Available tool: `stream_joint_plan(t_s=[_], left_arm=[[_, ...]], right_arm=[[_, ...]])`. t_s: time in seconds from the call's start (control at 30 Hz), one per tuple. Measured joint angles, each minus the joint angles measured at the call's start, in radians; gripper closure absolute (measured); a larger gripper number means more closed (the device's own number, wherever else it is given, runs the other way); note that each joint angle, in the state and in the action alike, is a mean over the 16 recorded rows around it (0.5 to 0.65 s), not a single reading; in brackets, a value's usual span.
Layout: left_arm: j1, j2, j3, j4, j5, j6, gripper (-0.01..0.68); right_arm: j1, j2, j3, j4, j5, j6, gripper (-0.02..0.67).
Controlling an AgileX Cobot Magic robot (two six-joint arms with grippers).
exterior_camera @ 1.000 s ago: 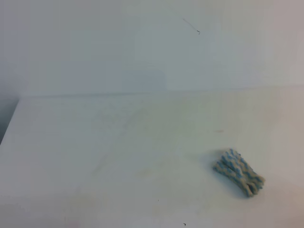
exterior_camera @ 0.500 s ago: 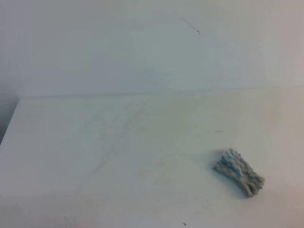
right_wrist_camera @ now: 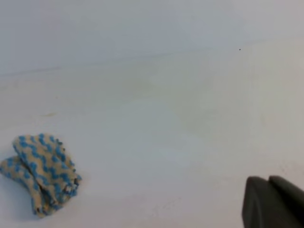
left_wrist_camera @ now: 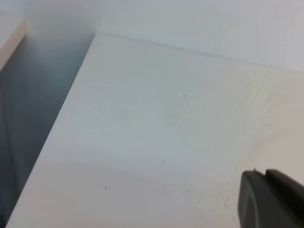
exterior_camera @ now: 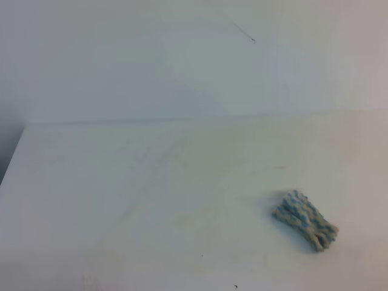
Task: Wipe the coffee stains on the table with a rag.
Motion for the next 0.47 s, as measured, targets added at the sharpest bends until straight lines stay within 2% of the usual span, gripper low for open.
stream_joint_plan(t_s=[0.47], left_arm=[[0.000,0.000,0.000,0.000,0.000,0.000,0.672]], right_arm=[[0.000,0.001,0.003,0.000,-0.003,0.000,0.651]])
